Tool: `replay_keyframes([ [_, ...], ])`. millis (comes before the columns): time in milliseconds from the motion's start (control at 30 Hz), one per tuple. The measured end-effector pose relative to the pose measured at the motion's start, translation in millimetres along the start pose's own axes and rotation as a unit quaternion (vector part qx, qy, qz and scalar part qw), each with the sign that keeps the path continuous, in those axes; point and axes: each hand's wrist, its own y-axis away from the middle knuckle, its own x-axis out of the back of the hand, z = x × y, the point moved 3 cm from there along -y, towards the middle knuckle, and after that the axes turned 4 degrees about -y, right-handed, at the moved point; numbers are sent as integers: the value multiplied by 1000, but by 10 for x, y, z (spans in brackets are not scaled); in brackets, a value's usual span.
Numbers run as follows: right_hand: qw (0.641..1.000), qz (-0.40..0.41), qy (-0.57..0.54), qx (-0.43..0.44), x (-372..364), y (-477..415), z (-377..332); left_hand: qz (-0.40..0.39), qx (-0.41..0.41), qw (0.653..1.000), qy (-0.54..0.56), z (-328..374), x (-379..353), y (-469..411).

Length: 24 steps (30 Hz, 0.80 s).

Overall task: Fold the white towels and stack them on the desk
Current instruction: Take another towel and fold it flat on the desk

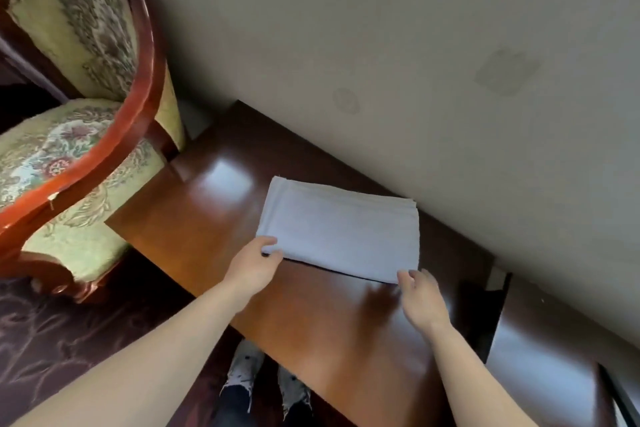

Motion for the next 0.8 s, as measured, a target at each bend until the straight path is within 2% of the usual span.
replay_keyframes([
  [133, 989, 78, -112, -49, -36, -292, -28, -14, 34, 996, 76, -108, -78, -558],
  [300, 989, 94, -81, -76, -160, -475, 31, -40, 57, 995, 67, -206, -229, -799],
  [400, 995, 78, -27, -62, -198, -425, -4, -39, 8, 999, -19, -156, -264, -821],
  [533, 996, 68, 47, 23, -147, -144, -222, -17, -28, 997, -73, -18, -168, -809],
  [600, 994, 85, 45, 55, -60, 69, -375, 5, -83, 992, -98, 110, -36, -724],
  [700, 987, 145, -16, 71, 219, 459, -583, -18, -163, 983, -78, 420, 205, -436],
  [800, 969, 179, -159, 60, 607, 919, -783, -46, -214, 976, -17, 747, 455, -185],
])
